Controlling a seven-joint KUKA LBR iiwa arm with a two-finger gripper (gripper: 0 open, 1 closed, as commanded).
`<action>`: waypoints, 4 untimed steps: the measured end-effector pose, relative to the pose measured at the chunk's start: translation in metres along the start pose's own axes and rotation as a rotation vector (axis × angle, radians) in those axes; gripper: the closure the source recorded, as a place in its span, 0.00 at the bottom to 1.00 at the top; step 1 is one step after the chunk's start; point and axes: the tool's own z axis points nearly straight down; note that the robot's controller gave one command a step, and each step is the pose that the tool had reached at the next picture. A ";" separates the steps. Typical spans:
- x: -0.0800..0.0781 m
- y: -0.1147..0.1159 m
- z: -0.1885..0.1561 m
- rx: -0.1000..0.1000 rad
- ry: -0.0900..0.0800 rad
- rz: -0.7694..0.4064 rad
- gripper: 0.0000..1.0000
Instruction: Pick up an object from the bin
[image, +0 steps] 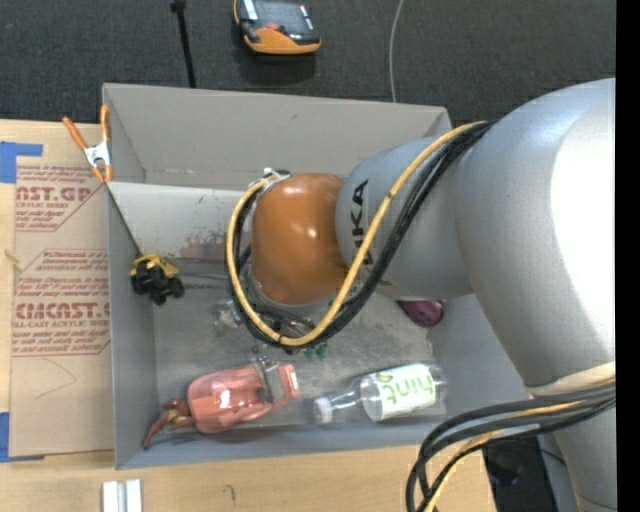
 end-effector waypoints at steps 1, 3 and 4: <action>-0.008 0.011 0.033 -0.010 -0.006 0.006 0.00; 0.037 0.011 0.032 -0.007 -0.031 -0.200 1.00; 0.040 0.004 0.032 -0.008 -0.037 -0.218 1.00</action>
Offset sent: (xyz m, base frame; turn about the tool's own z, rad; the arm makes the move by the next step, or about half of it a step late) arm -0.0413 -0.0061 -0.0325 -0.2032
